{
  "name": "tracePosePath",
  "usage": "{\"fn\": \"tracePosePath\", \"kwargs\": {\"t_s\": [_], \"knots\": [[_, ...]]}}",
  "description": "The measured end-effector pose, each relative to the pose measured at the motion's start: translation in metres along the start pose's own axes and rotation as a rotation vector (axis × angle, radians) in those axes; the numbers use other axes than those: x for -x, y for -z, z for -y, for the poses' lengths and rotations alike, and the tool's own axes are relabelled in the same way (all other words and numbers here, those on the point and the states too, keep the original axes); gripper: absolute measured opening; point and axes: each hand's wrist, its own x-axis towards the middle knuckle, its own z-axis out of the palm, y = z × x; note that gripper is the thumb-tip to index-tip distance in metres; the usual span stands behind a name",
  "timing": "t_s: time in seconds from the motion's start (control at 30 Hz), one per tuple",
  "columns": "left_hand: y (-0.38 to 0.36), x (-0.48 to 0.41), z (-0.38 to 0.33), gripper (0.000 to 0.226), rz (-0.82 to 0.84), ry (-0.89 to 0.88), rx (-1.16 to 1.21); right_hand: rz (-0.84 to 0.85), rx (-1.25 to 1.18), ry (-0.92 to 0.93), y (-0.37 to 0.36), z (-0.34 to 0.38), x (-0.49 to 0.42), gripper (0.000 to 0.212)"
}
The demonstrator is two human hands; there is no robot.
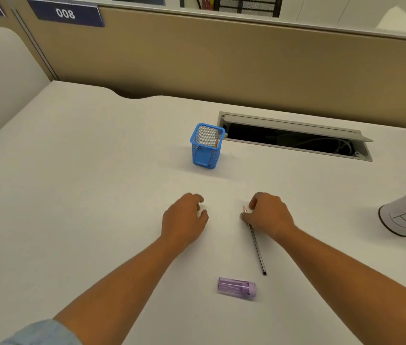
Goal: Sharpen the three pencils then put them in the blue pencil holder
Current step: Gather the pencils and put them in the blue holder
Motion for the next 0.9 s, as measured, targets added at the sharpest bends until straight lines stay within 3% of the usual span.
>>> {"fn": "tracePosePath", "kwargs": {"t_s": [0.2,0.43,0.63,0.73,0.8,0.9], "knots": [[-0.010,0.008,-0.016,0.043,0.038,-0.017,0.093,-0.042,0.015,0.017,0.008,0.007,0.007,0.020],[0.027,-0.030,-0.068,0.057,0.007,-0.128,0.220,-0.291,-0.189,0.252,0.063,0.060,0.003,0.013],[0.084,-0.074,-0.096,0.020,-0.171,-0.352,0.271,-0.421,-0.402,0.468,0.110,0.099,-0.001,0.009],[0.107,-0.093,-0.099,0.015,-0.221,-0.418,0.199,-0.453,-0.448,0.546,0.116,0.109,-0.009,0.008],[0.112,-0.104,-0.097,0.022,-0.236,-0.398,0.181,-0.477,-0.471,0.577,0.114,0.114,-0.017,0.010],[0.105,-0.111,-0.081,0.034,-0.321,-0.216,0.269,-0.491,-0.447,0.554,0.106,0.118,-0.030,0.009]]}}
